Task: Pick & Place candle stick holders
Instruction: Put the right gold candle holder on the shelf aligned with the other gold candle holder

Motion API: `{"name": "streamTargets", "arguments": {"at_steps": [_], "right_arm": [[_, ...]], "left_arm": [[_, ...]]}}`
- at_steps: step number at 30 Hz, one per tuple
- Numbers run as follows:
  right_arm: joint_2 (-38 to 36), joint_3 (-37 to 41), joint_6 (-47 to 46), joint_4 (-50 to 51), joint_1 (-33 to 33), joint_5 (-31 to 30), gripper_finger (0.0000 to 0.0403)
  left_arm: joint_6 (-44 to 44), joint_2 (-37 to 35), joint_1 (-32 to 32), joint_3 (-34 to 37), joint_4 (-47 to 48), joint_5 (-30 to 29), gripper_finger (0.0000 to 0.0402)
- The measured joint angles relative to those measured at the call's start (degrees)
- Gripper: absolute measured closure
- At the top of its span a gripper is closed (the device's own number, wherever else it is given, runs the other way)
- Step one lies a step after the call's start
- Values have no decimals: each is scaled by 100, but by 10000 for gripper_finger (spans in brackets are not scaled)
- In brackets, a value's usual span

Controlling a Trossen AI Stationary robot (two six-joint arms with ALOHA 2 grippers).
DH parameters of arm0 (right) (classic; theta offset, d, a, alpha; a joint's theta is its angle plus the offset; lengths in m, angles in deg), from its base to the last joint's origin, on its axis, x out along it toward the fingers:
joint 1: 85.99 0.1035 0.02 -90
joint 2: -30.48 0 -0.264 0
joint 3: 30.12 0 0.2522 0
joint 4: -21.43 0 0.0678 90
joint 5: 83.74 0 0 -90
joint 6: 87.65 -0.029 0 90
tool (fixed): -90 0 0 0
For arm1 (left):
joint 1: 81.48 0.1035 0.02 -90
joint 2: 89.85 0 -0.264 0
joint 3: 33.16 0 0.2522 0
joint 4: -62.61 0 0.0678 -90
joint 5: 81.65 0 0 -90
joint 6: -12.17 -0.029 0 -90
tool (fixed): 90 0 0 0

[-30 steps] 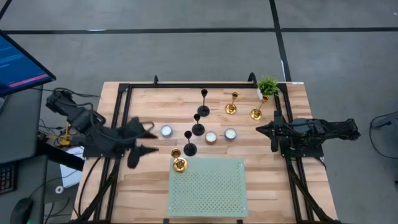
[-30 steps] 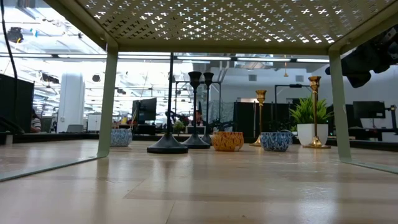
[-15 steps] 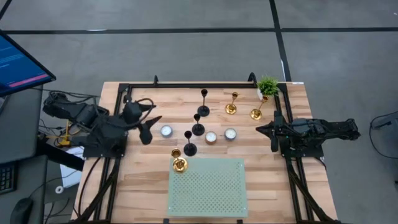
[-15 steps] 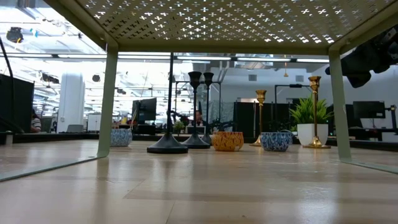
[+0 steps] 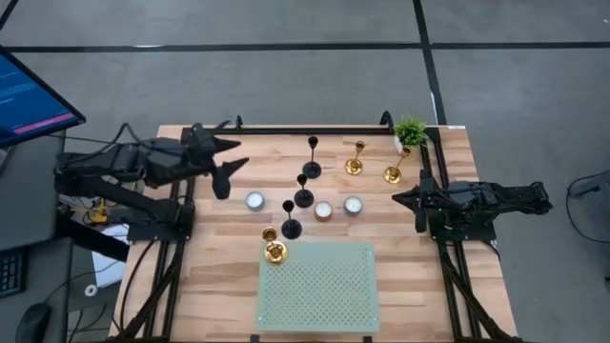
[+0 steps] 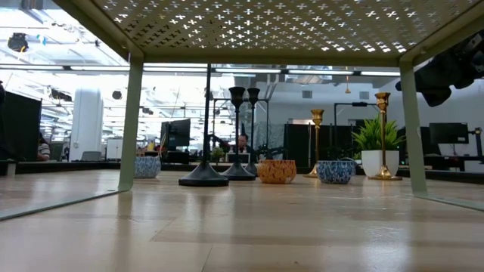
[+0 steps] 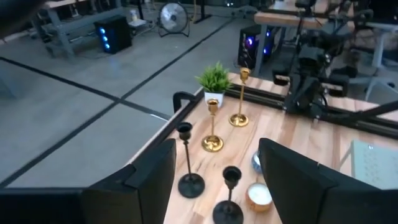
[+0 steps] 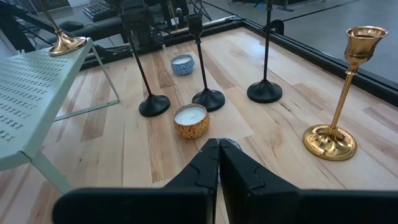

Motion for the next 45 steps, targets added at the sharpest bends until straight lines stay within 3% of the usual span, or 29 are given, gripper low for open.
{"name": "streamTargets", "arguments": {"at_steps": [18,24,32,37,45], "right_arm": [[-2,-1,21,-1,1,-1,397],[0,1,868,-1,-104,-16,397],[1,1,897,-52,-183,-1,397],[1,1,-403,-1201,-195,-88,397],[1,1,-1193,-3353,-303,-558,397]], "left_arm": [[-259,-77,309,-7,-2,19,186],[-216,-64,309,-7,-20,19,186],[-44,-119,309,-7,-25,23,188],[20,-278,308,-7,-28,122,188],[65,-492,307,-7,-28,111,188]]}}
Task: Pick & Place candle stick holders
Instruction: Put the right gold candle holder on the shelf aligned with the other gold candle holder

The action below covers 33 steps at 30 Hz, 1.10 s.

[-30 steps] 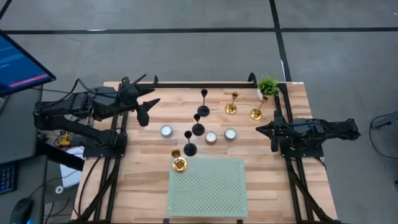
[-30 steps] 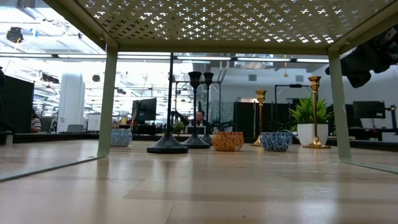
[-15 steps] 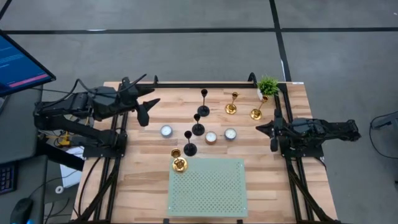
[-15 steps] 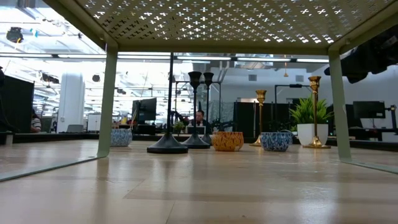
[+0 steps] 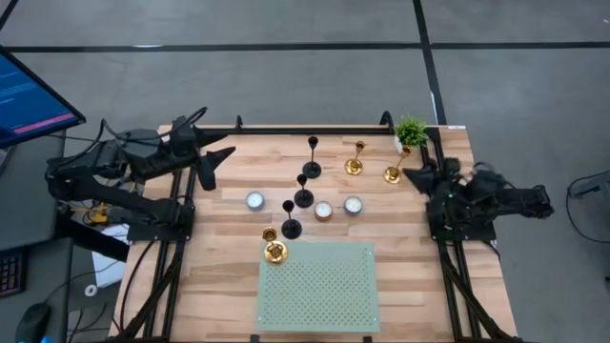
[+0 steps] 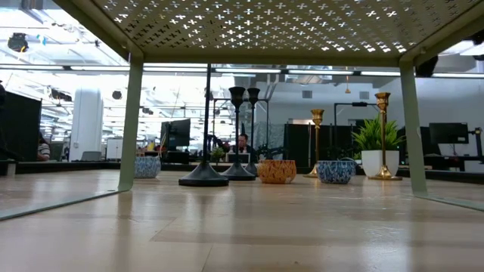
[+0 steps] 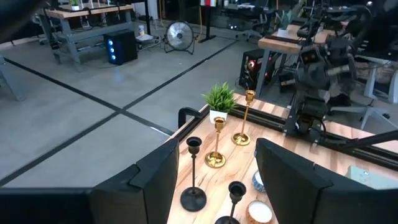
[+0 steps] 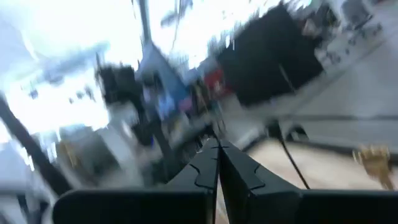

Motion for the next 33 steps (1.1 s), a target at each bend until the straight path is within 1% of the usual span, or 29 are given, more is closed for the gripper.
{"name": "streamTargets", "arguments": {"at_steps": [6,8,11,15,18,21,24,26,29,31,33], "right_arm": [[0,0,-273,-1624,-65,-50,397],[0,-6,-481,-1986,-56,-55,397],[2,-7,-477,-2143,-88,-380,397],[124,-81,-439,-2155,-97,-391,397],[536,-320,-349,-2131,-98,-398,397],[1214,-780,180,-2081,-98,-364,397],[2026,-1498,842,-1622,-98,-382,397],[2517,-2103,1266,-894,-96,-612,397],[3182,-3200,1697,723,-99,-1010,387],[3575,-3944,1823,1885,-100,-1265,368],[3948,-4634,1804,2930,-100,-1513,340]], "left_arm": [[-2,4,0,2,5,-9,188],[-2,2,0,2,16,-9,188],[-2,4,2,2,46,-9,188],[-3,2,2,2,48,-9,188],[-2,0,2,2,48,-9,188],[-4,-33,2,2,47,-9,188],[-12,-38,2,2,49,-9,188],[-14,-42,2,2,51,-9,188],[-22,-42,2,2,51,-9,188],[-17,-40,2,2,51,-9,188],[-10,-38,2,2,54,-9,188]]}}
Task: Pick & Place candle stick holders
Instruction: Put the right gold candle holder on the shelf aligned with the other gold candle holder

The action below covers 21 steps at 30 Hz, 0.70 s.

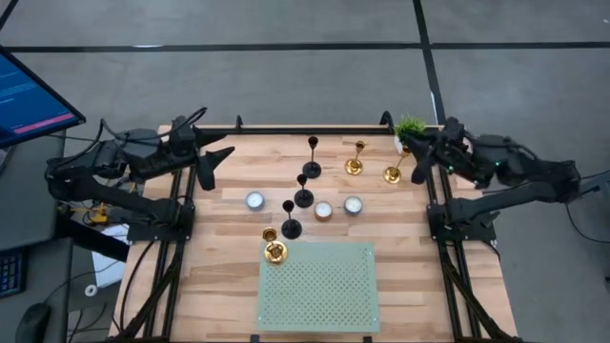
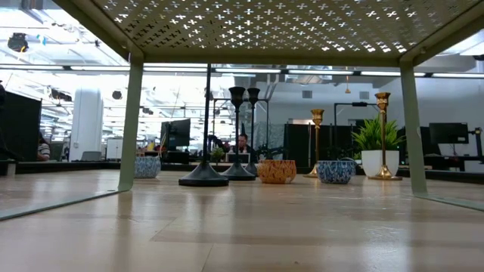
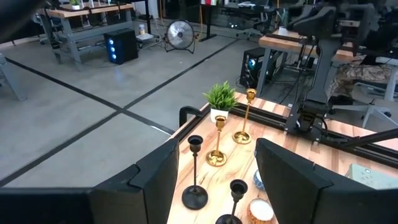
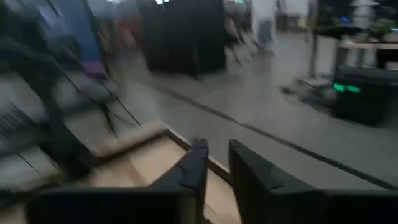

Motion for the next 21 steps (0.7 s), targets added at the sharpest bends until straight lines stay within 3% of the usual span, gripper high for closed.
{"name": "streamTargets", "arguments": {"at_steps": [5,11,17,21], "right_arm": [[750,-1315,-944,2060,-77,-488,243],[1407,-1978,-2431,3708,-593,-388,129],[1875,-2009,-3459,4924,-1549,325,113],[2188,-2009,-3498,5033,-2148,773,113]], "left_arm": [[3,-4,0,0,-1,0,188],[5,-4,-2,0,-4,0,188],[128,-4,-2,0,-5,1,188],[137,-4,-2,0,-5,1,188]]}}
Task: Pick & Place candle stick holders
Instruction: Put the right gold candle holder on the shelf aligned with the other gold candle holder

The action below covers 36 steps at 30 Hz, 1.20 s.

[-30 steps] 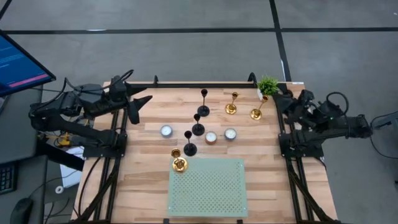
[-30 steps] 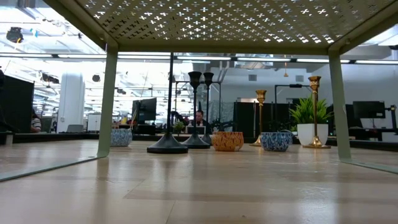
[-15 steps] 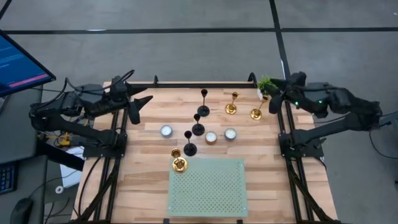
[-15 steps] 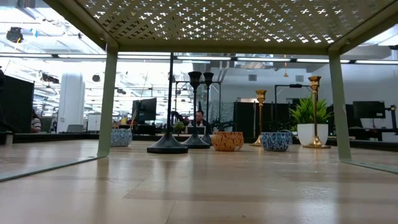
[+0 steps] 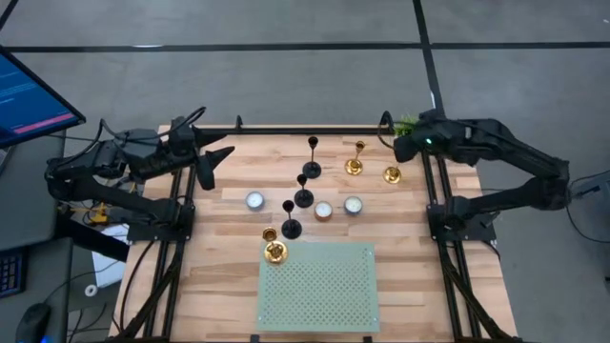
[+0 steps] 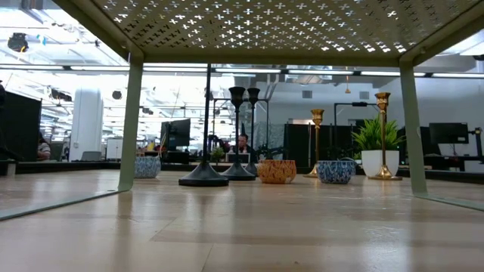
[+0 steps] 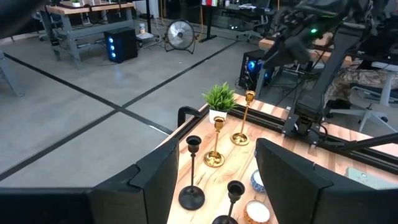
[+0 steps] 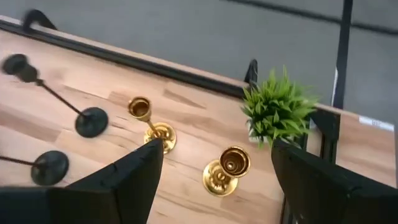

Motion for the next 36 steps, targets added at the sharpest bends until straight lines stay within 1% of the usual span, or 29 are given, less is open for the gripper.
{"name": "streamTargets", "arguments": {"at_steps": [4,8,10,15,19,27,31,36], "right_arm": [[289,0,359,-155,-495,517,113],[544,55,386,242,-1013,1005,111],[583,182,461,276,-1252,1242,108],[574,479,903,-261,-1727,1890,106],[622,738,1010,-360,-1937,2004,106],[618,1269,1247,-879,-2176,2663,106],[618,1497,1253,-847,-2177,2655,106],[612,1534,1306,-895,-2245,2647,106]], "left_arm": [[0,0,0,0,0,-1,188],[0,0,0,0,0,1,188],[0,0,0,0,0,1,188],[-9,0,0,0,0,1,188],[-11,0,1,0,0,1,188],[8,2,1,0,0,1,188],[17,2,1,0,0,1,188],[20,2,2,0,0,1,188]]}}
